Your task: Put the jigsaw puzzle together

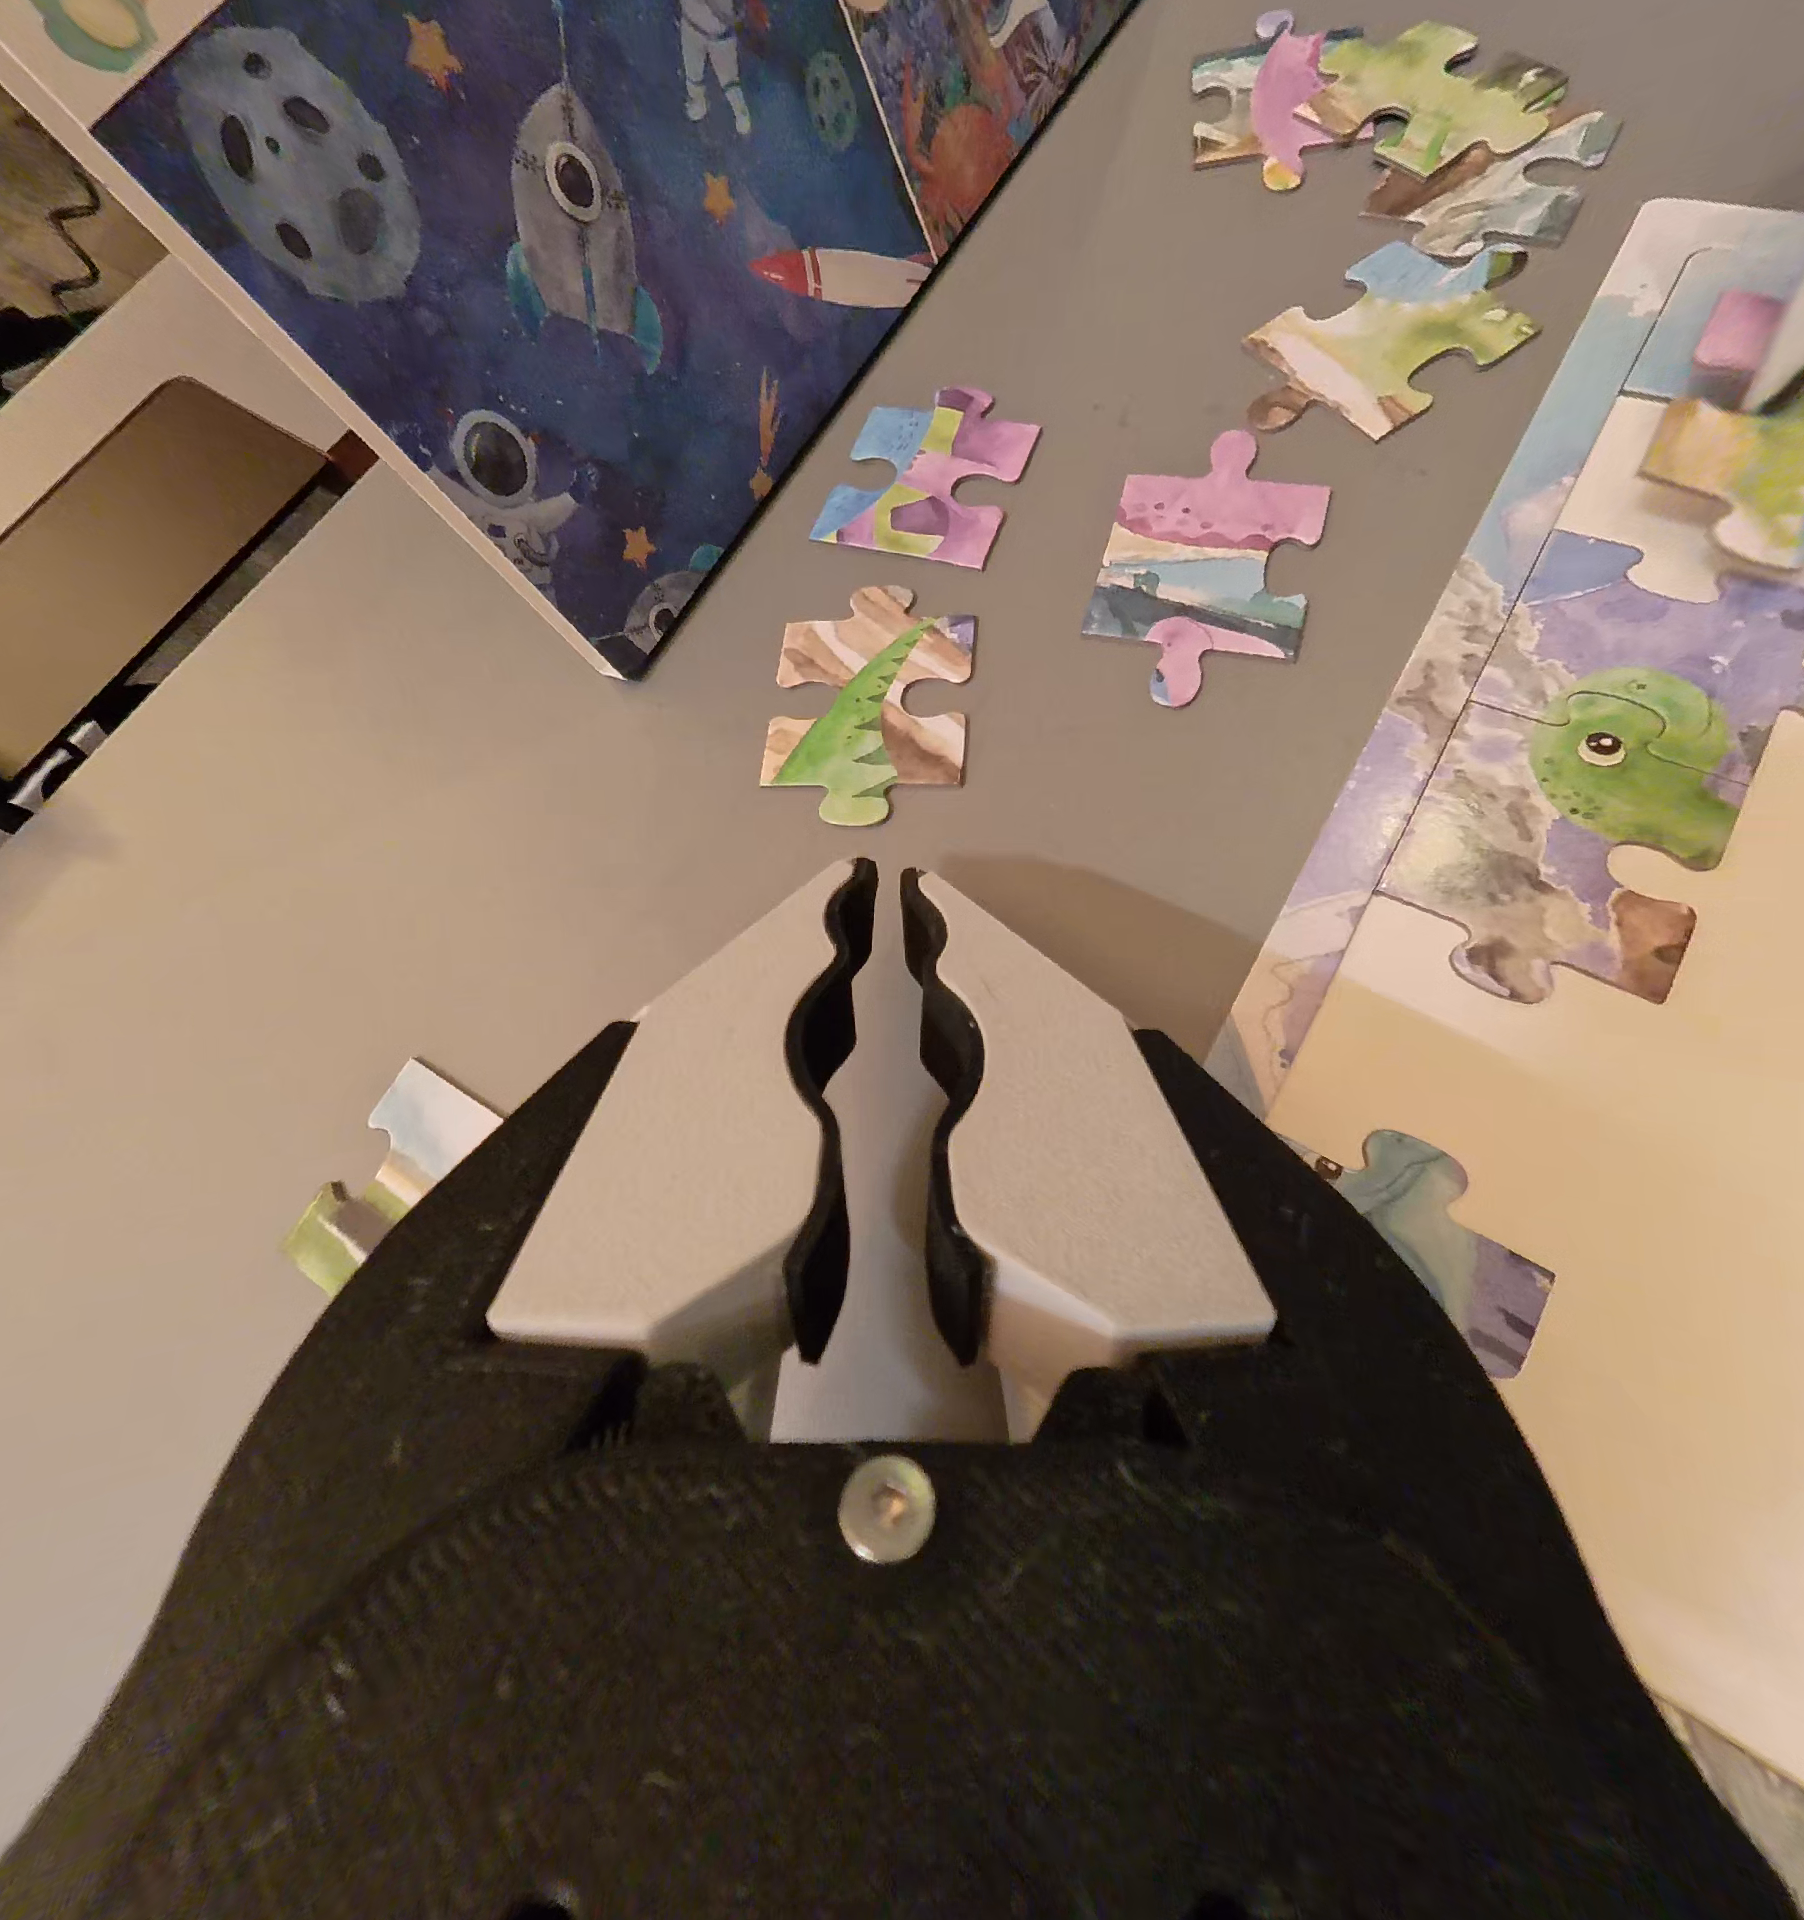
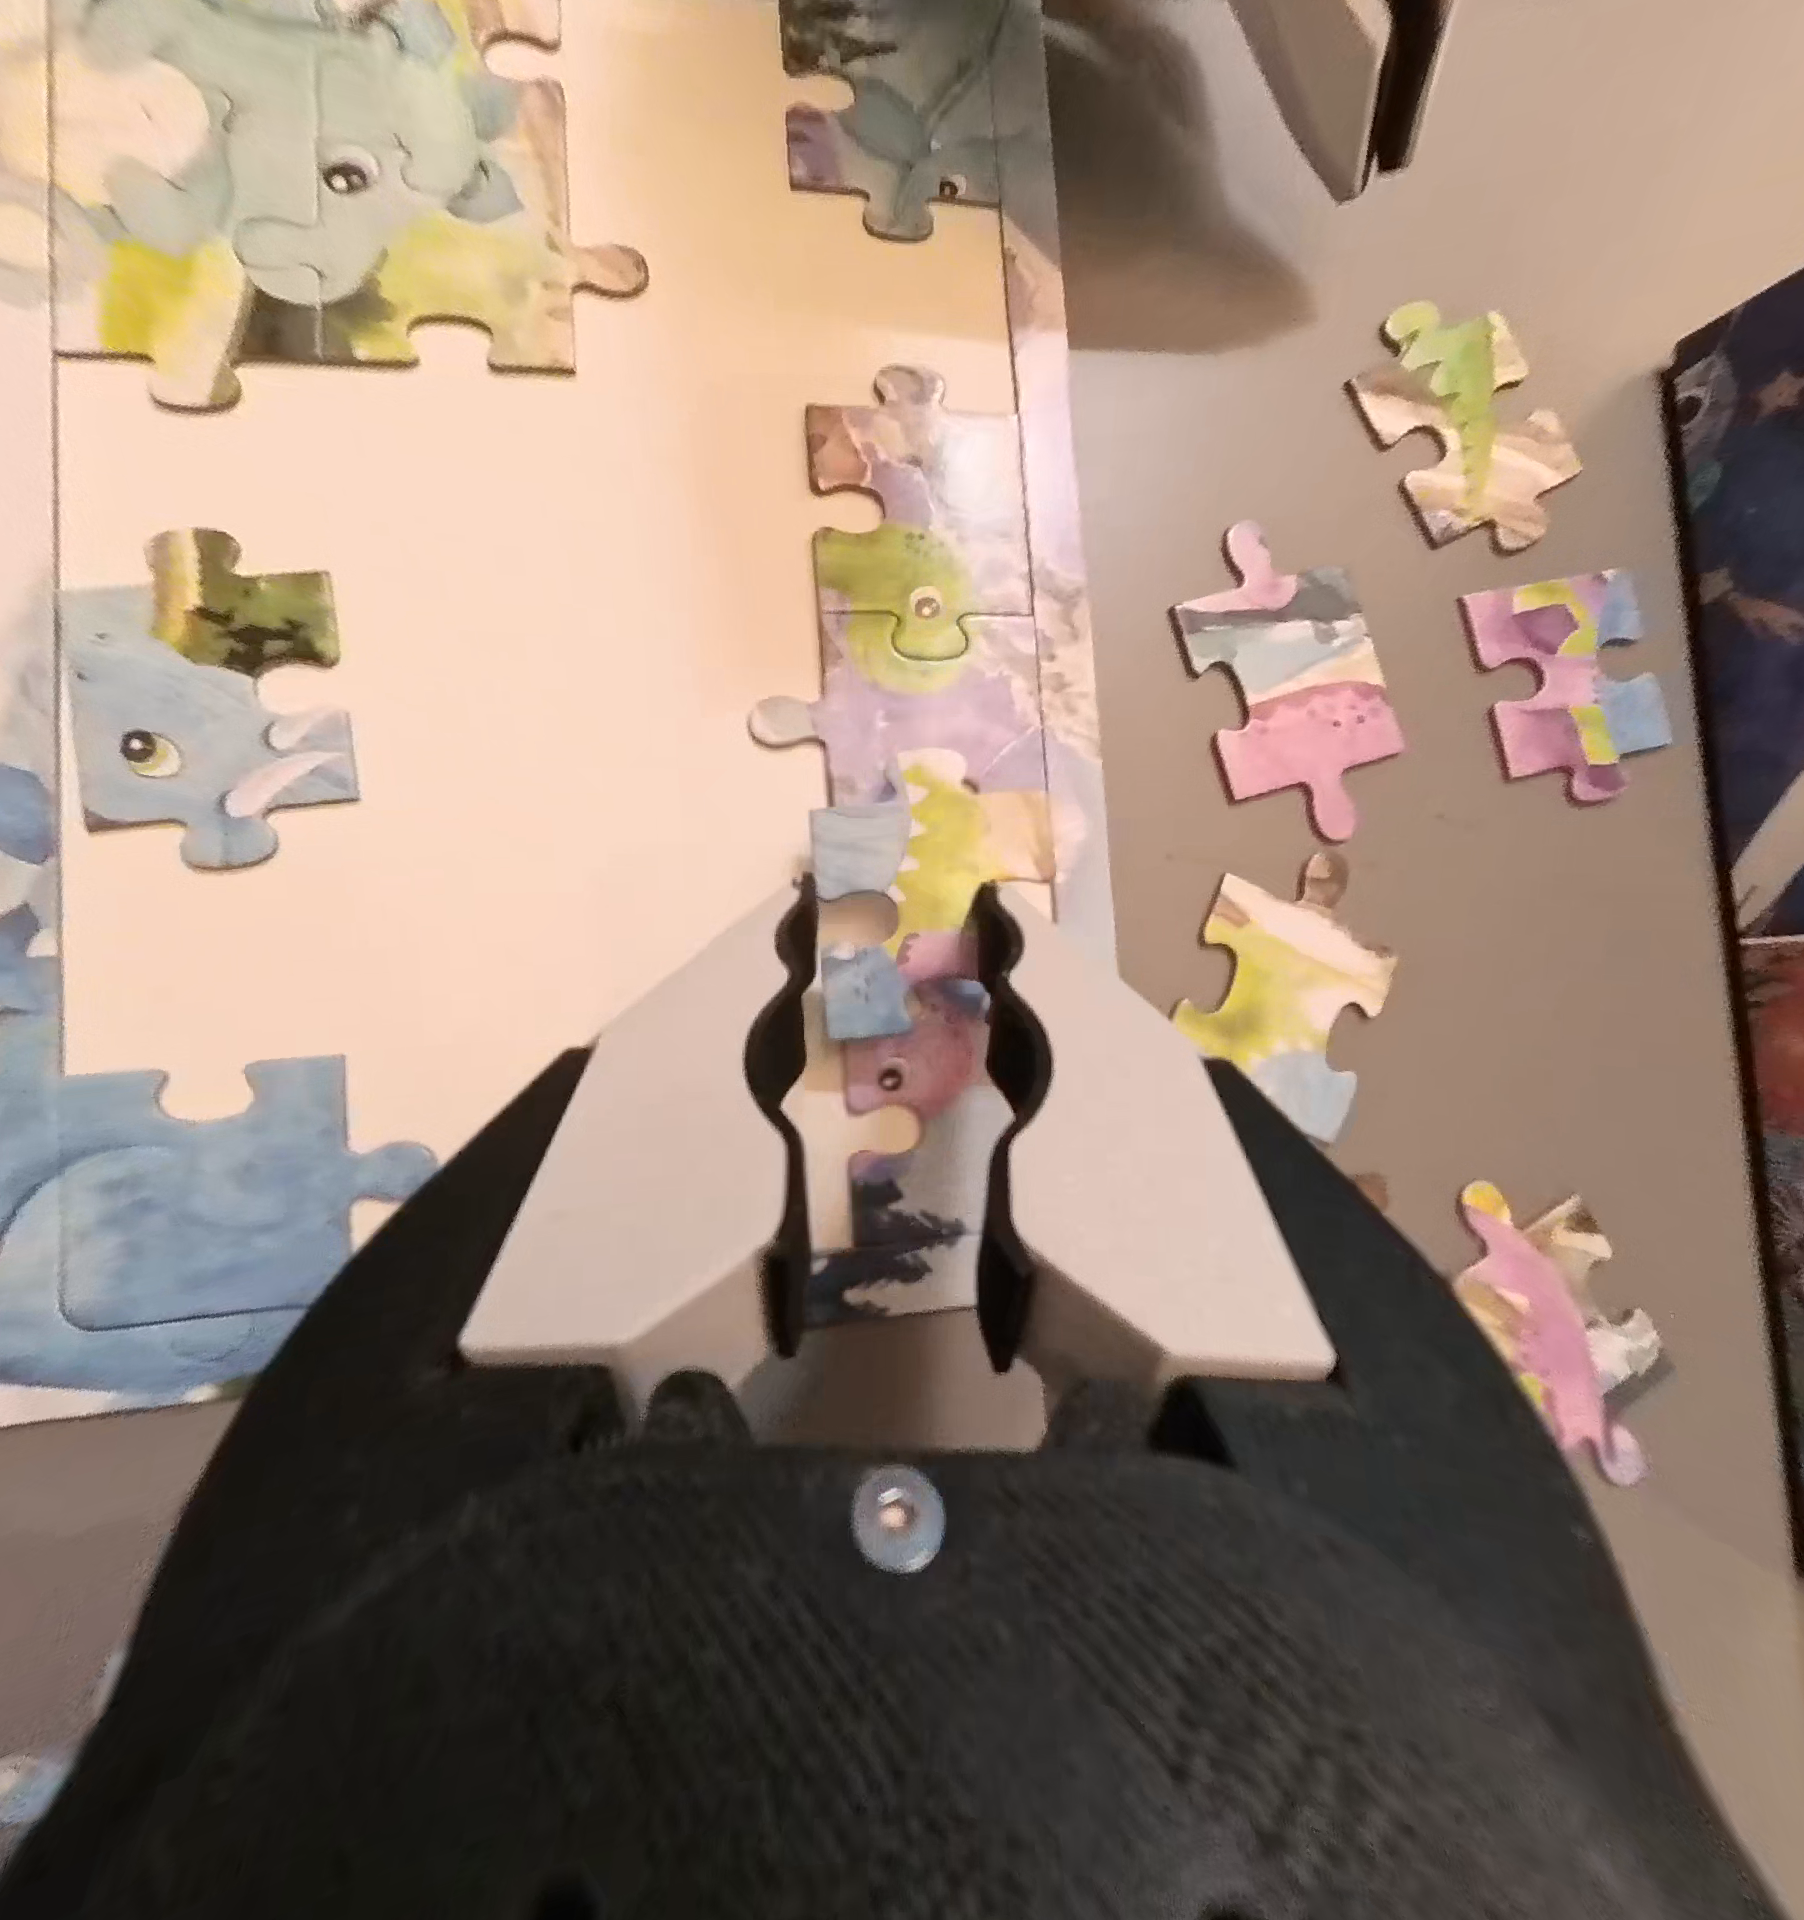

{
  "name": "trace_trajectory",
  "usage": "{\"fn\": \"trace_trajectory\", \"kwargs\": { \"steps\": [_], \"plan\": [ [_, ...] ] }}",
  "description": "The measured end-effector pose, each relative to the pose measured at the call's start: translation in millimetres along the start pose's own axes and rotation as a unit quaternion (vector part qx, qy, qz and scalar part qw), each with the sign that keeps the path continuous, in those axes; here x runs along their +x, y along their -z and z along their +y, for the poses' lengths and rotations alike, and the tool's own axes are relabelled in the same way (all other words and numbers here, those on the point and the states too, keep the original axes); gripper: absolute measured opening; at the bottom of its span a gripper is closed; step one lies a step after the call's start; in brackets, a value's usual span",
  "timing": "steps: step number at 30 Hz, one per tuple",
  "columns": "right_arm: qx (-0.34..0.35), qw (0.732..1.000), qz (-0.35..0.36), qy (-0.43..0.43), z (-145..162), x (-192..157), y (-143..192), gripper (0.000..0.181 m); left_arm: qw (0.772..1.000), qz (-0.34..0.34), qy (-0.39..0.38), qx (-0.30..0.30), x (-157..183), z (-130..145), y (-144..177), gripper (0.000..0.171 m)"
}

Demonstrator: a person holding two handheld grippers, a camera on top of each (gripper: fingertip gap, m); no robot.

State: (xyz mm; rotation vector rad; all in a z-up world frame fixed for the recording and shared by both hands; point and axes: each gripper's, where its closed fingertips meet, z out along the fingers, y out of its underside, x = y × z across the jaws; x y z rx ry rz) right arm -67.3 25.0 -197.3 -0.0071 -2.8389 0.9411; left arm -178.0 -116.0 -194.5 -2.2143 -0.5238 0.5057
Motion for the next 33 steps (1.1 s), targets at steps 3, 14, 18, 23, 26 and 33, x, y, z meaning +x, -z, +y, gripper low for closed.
{"fn": "trace_trajectory", "kwargs": {
  "steps": [3, 14, 18, 23, 26, 33],
  "plan": [
    [-0.023, 1.000, -0.002, 0.004, 7.7, 4.2, -5.2, 0.029, 1.000, 0.001, 0.001, -0.002, 0.0, 0.3, -0.4, 0.003],
    [-0.009, 1.000, -0.013, -0.009, 7.0, 4.3, -6.4, 0.032, 1.000, 0.005, 0.006, -0.003, -0.3, 0.5, -0.8, 0.003],
    [-0.009, 1.000, -0.015, -0.016, 6.9, 3.6, -7.8, 0.032, 1.000, 0.004, 0.005, -0.003, -0.4, 0.6, -1.0, 0.003],
    [-0.004, 0.999, -0.021, -0.025, 3.3, 0.5, -9.7, 0.031, 1.000, 0.004, 0.005, -0.003, -0.3, 0.5, -1.0, 0.003],
    [-0.002, 0.999, -0.021, -0.026, 1.4, -0.7, -10.8, 0.031, 1.000, 0.004, 0.003, -0.004, -0.2, 0.7, -1.1, 0.003],
    [-0.003, 1.000, -0.013, -0.027, 1.1, -0.1, -11.1, 0.031, 1.000, 0.003, 0.003, -0.004, -0.2, 0.9, -1.1, 0.003]
  ]
}}
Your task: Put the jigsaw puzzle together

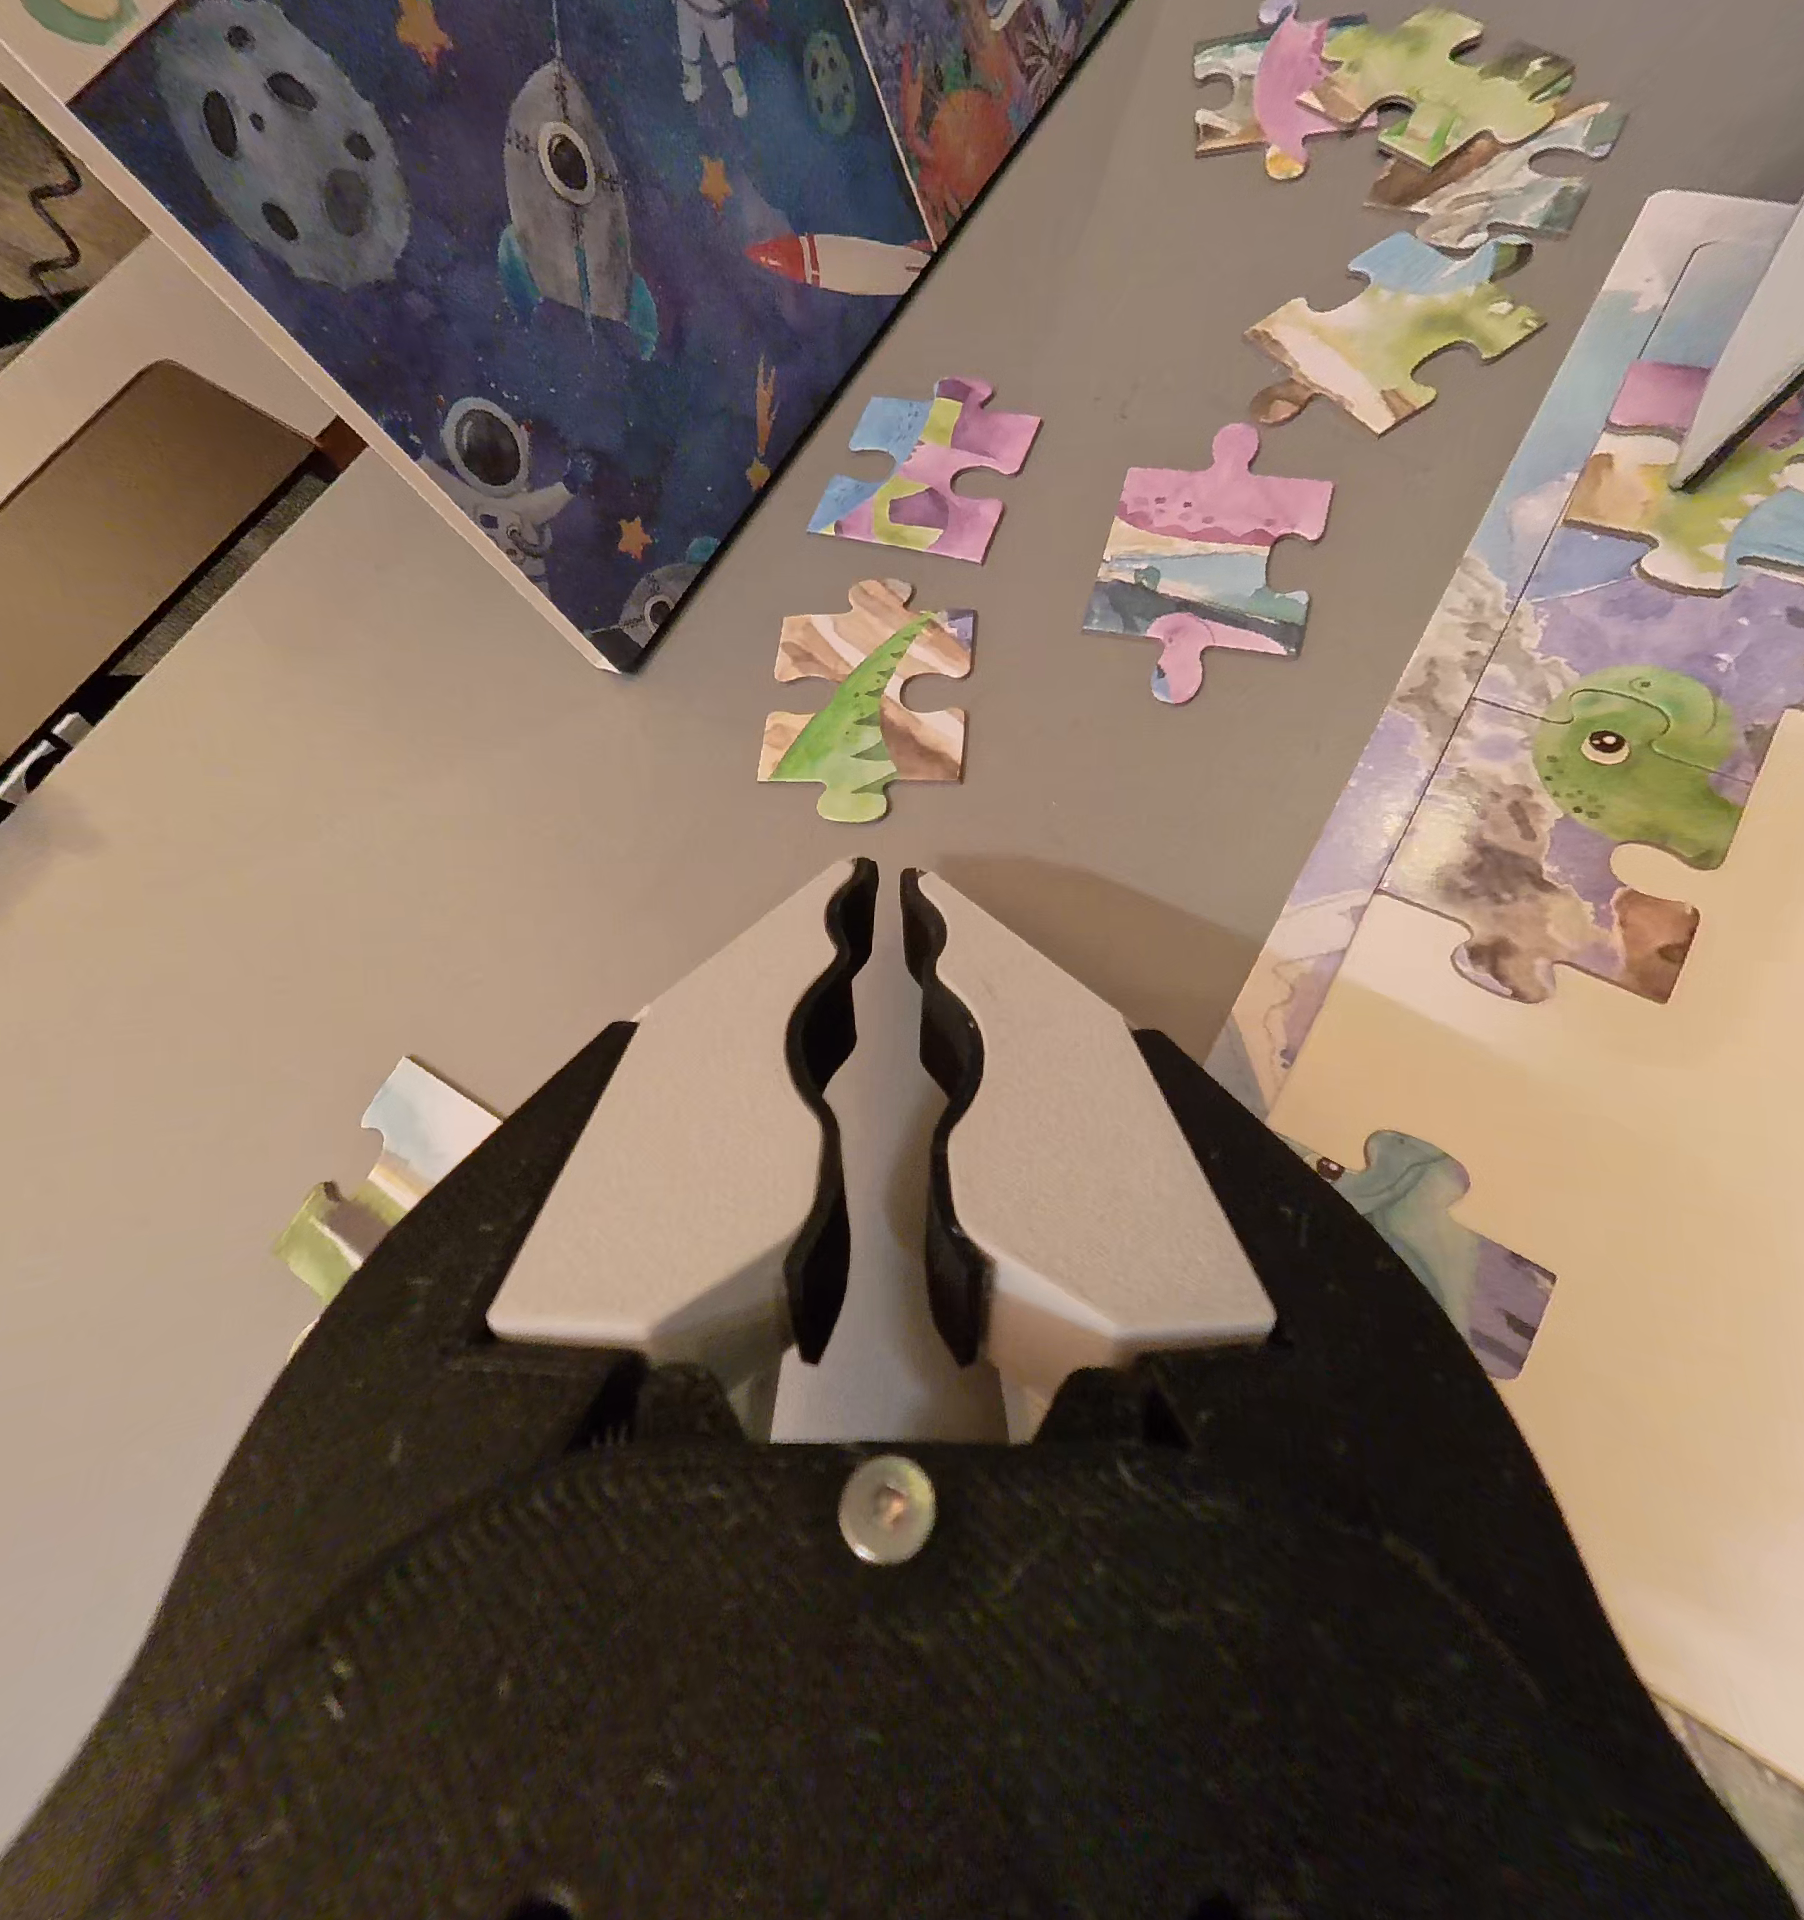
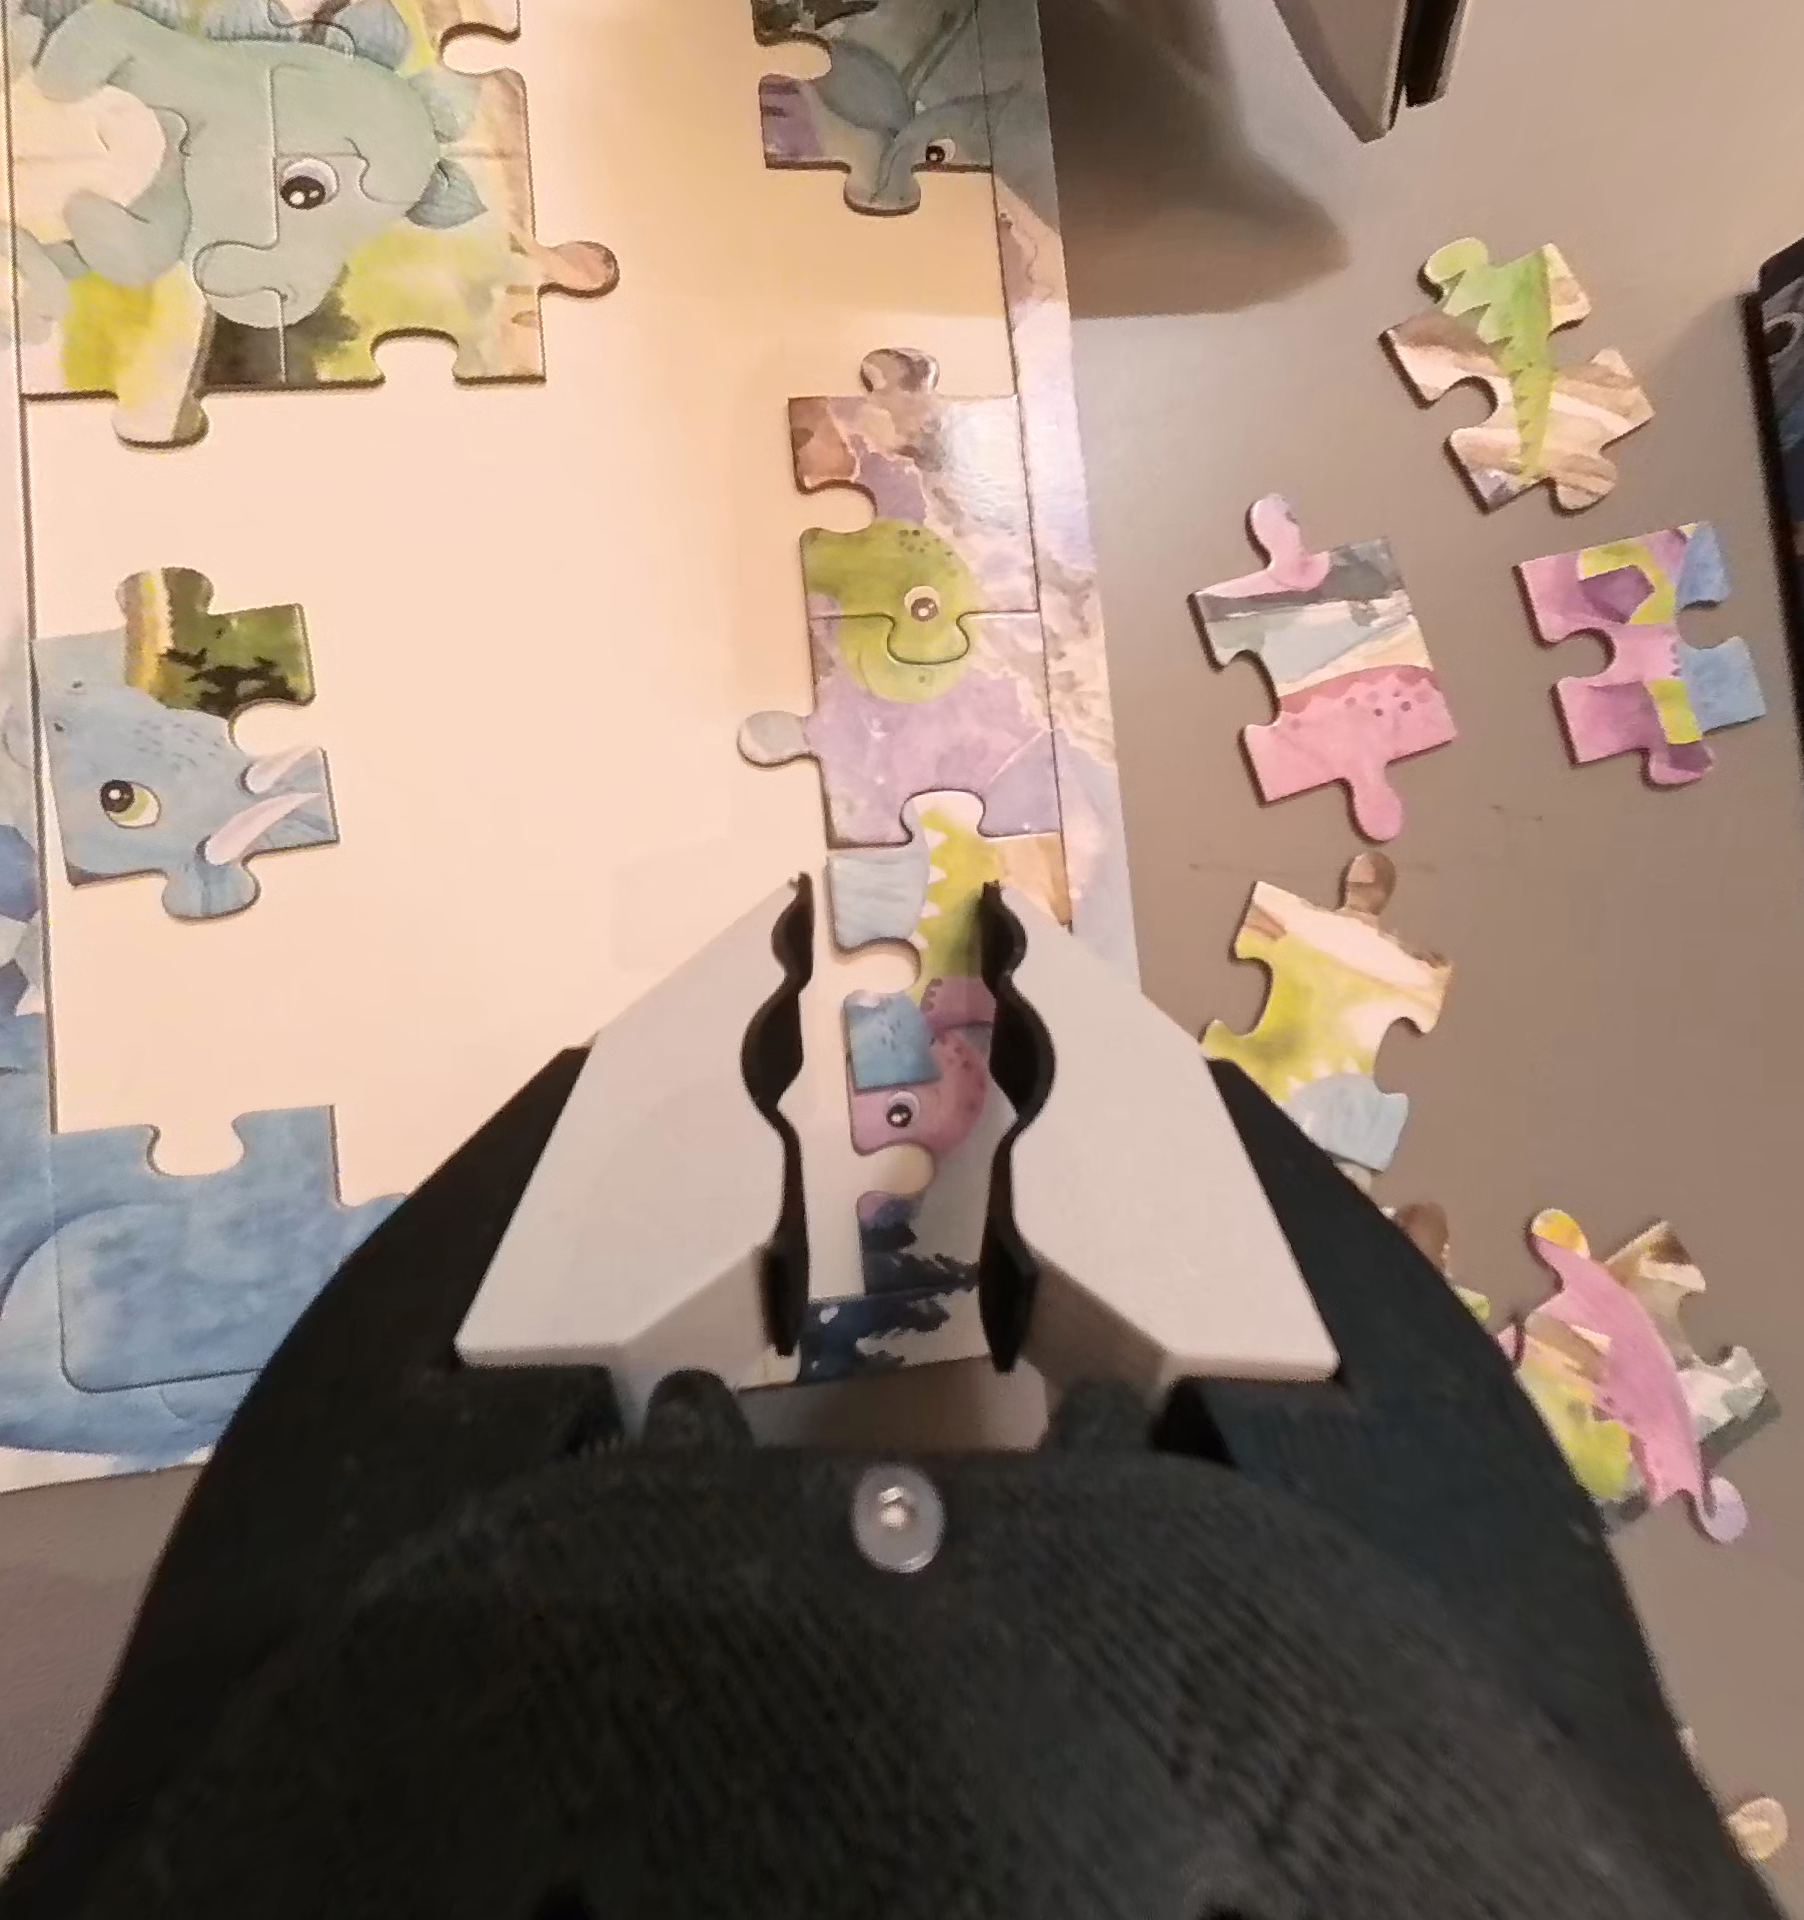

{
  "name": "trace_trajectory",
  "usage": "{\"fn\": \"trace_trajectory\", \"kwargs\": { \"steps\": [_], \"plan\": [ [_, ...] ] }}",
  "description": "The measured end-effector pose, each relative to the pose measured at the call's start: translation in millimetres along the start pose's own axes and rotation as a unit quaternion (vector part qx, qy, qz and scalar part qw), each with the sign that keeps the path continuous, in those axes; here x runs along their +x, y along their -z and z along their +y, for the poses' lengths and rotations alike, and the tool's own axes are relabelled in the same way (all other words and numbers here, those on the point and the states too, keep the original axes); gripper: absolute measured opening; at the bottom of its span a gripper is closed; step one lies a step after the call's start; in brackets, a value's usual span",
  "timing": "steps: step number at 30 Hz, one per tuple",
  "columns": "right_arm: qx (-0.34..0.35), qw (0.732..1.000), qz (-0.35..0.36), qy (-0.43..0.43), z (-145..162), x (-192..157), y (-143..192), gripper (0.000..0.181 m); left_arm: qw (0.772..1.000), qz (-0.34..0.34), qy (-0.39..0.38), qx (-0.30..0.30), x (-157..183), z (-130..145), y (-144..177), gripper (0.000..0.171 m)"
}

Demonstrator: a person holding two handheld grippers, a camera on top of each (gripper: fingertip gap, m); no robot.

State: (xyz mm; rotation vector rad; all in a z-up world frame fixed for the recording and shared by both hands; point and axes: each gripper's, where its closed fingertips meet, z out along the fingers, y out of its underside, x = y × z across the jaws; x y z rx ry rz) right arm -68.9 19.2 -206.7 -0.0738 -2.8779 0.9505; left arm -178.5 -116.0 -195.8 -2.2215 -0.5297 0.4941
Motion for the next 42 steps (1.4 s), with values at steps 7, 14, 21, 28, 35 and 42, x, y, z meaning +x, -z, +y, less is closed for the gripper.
{"fn": "trace_trajectory", "kwargs": {
  "steps": [7, 14, 21, 28, 35, 42],
  "plan": [
    [0.032, 0.999, 0.016, -0.019, -3, 5, 12, 0.029, 1.000, 0.000, -0.001, -0.001, 0, 0, 0, 0.003],
    [0.030, 0.999, 0.021, -0.028, 0, 6, 6, 0.027, 1.000, 0.000, -0.001, -0.001, 0, 0, 0, 0.003],
    [0.029, 0.998, 0.017, -0.047, 6, 9, 5, 0.037, 1.000, 0.000, -0.002, -0.003, 1, 1, 0, 0.003],
    [0.033, 0.998, -0.003, -0.057, 6, 5, 4, 0.032, 1.000, 0.000, -0.003, -0.004, 1, 1, 0, 0.003],
    [0.039, 0.998, -0.006, -0.054, 6, 4, 9, 0.015, 1.000, -0.001, -0.006, -0.005, 1, 1, -1, 0.003],
    [0.052, 0.997, -0.011, -0.047, 2, -3, 17, 0.003, 1.000, -0.001, -0.008, -0.006, 1, 1, -1, 0.003]
  ]
}}
